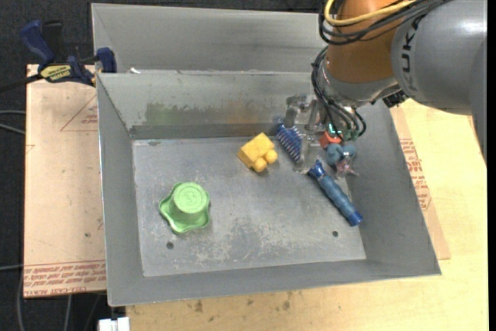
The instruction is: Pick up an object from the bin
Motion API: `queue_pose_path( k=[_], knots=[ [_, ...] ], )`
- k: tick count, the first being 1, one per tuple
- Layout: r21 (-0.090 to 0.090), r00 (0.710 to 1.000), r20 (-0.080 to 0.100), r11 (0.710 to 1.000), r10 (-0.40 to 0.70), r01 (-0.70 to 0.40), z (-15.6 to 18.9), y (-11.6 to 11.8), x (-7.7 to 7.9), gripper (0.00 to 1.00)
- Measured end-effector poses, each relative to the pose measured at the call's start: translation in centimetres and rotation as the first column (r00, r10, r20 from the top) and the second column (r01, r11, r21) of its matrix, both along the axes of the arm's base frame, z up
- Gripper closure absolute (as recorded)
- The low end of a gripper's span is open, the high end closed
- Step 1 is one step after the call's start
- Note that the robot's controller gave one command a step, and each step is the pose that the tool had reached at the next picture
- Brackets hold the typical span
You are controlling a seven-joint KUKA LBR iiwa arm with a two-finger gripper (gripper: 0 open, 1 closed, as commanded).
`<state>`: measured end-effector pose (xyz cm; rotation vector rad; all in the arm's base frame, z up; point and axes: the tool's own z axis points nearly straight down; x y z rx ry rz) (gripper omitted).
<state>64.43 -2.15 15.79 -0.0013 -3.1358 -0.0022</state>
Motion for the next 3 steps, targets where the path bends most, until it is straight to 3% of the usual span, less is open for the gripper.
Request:
queue_pose_path(
  k=[1,2,3],
  knots=[
    [-0.002,0.937,0.005,0.937,0.350,-0.350,-4.00,-8.15,-0.47,0.00],
    [-0.001,0.936,0.008,0.936,0.353,-0.353,-3.88,-7.86,-0.36,1.00],
    [0.000,0.936,0.008,0.936,0.353,-0.353,-3.88,-7.86,-0.37,0.00]
  ],
)
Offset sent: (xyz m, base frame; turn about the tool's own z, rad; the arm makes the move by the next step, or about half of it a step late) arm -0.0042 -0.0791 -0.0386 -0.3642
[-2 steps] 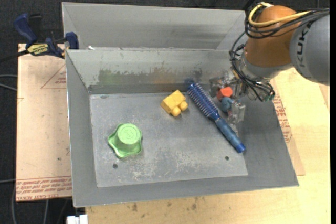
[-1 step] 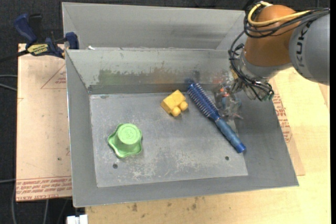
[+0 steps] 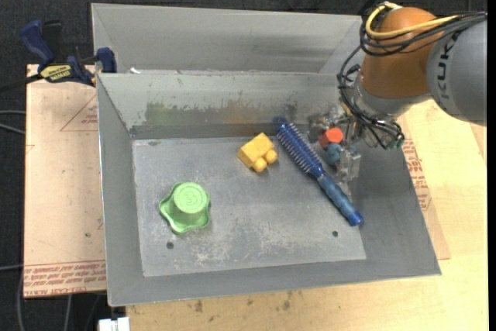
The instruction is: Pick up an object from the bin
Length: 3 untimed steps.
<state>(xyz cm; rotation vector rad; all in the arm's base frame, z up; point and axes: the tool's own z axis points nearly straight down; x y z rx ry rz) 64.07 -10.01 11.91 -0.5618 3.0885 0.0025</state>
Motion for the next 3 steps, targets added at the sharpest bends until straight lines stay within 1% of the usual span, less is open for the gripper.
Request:
queue_pose_path(
  k=[1,2,3],
  knots=[
    [-0.003,0.998,0.005,0.998,0.060,-0.060,-3.7,-1.9,-3.5,0.00],
    [-0.004,0.810,0.004,0.810,0.586,-0.586,-4.8,-0.6,-1.0,0.00],
    [0.003,0.865,-0.003,0.865,0.502,-0.502,-3.9,2.6,-7.4,0.00]
  ],
)
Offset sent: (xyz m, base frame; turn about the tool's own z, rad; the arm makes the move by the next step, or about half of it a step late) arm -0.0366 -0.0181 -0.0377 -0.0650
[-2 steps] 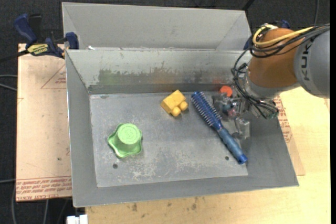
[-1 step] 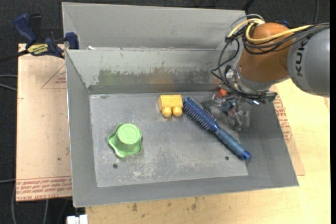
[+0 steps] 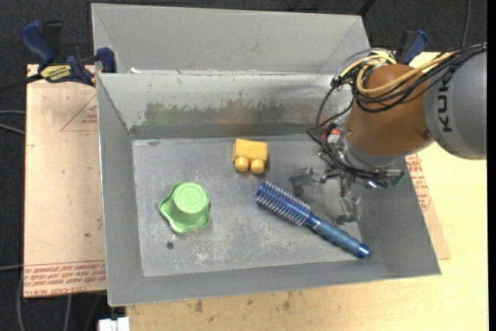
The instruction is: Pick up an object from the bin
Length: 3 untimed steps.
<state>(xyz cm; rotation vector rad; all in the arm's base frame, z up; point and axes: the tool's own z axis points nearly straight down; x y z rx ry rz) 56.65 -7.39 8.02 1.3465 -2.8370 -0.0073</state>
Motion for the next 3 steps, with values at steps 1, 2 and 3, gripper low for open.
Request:
queue_pose_path(
  k=[1,2,3],
  knots=[
    [0.001,0.998,0.003,0.998,-0.067,0.067,0.7,8.0,-1.3,0.00],
    [-0.002,1.000,0.005,1.000,0.025,-0.025,0.4,9.2,-8.9,0.00],
    [-0.002,1.000,0.006,1.000,0.021,-0.021,0.3,9.2,-8.7,1.00]
  ],
)
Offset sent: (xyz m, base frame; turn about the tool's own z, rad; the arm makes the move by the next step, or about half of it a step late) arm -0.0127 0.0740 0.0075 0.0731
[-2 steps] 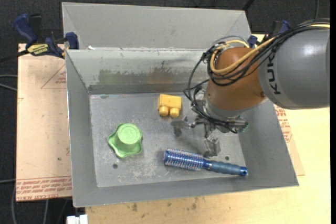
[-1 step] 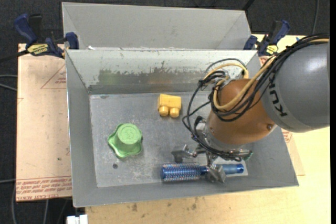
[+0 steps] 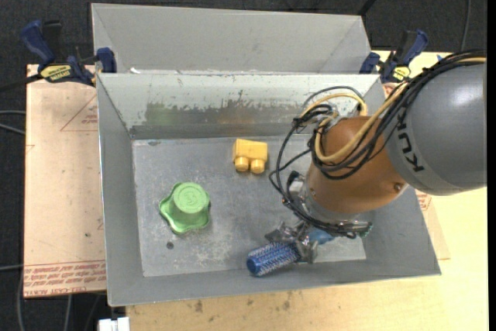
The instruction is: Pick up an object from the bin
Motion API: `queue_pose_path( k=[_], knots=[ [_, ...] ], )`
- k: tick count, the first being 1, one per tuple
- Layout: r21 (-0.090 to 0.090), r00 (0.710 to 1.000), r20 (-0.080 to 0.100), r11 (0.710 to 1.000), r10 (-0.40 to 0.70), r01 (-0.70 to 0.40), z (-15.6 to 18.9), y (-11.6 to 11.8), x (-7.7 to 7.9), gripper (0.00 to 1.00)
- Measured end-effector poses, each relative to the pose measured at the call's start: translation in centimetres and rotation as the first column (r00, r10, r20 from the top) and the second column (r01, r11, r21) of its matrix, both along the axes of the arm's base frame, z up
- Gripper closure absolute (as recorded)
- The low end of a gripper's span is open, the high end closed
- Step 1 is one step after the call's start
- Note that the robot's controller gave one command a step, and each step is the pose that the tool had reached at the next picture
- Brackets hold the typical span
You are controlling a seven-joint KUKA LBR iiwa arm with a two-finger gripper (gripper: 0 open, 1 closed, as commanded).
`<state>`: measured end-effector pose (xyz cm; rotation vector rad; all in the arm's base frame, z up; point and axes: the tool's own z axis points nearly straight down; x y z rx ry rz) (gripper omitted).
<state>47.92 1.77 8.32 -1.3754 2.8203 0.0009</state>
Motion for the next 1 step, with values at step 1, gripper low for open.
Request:
queue_pose_path(
  k=[1],
  knots=[
    [0.000,1.000,0.007,1.000,0.008,-0.008,13.36,0.28,2.03,1.00]
  ],
)
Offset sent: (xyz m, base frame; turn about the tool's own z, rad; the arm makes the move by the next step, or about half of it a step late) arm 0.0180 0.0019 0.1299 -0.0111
